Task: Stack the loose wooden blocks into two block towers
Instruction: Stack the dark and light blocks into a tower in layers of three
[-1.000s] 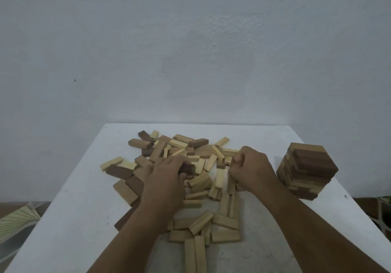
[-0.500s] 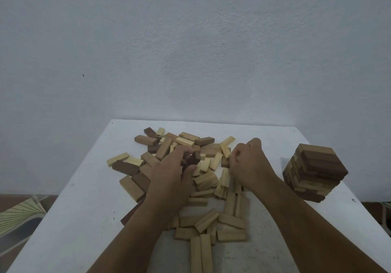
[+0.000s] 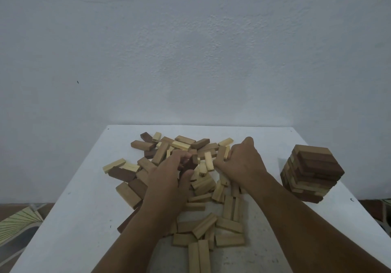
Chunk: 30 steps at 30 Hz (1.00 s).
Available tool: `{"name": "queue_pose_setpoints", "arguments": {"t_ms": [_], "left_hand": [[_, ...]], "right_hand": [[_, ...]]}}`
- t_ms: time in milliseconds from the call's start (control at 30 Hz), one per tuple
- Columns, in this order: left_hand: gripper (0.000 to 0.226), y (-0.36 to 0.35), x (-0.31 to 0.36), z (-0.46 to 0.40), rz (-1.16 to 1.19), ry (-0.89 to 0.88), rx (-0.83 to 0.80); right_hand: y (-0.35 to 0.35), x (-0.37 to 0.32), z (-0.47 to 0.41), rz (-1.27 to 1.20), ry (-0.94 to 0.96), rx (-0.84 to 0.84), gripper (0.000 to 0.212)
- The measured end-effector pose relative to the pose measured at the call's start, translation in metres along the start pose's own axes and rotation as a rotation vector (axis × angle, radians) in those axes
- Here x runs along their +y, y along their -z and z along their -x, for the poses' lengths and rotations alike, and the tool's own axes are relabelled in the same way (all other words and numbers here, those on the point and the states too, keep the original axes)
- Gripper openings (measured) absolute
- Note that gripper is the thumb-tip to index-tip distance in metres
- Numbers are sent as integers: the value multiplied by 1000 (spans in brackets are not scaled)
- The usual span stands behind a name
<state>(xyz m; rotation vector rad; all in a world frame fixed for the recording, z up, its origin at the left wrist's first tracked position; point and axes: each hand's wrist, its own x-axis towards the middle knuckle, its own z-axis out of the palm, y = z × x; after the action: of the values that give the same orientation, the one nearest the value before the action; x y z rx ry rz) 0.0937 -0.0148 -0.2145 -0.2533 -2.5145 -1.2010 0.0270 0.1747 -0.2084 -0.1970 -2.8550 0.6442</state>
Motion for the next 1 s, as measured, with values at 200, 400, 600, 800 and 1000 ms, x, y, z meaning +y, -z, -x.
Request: {"name": "queue_pose_setpoints", "arguments": {"t_ms": [200,400,600,800,1000], "left_hand": [[27,0,-1,0,14,-12,2],[28,0,-2,-1,12,-16,-10],[27,0,-2,0,5,-22,-19],[27,1,-1,1,12,-32,-2],[28,1,-1,3,-8,-133,-32]], "right_hand": [[1,-8,-5,-538,-50,-54,18],[-6,4,-9,-139,114,-190,35],[-5,5,-21,35,173,-207,37],[-11,13,-17,37,245,-110,25],[31,14,21,36,434,139,15]]}}
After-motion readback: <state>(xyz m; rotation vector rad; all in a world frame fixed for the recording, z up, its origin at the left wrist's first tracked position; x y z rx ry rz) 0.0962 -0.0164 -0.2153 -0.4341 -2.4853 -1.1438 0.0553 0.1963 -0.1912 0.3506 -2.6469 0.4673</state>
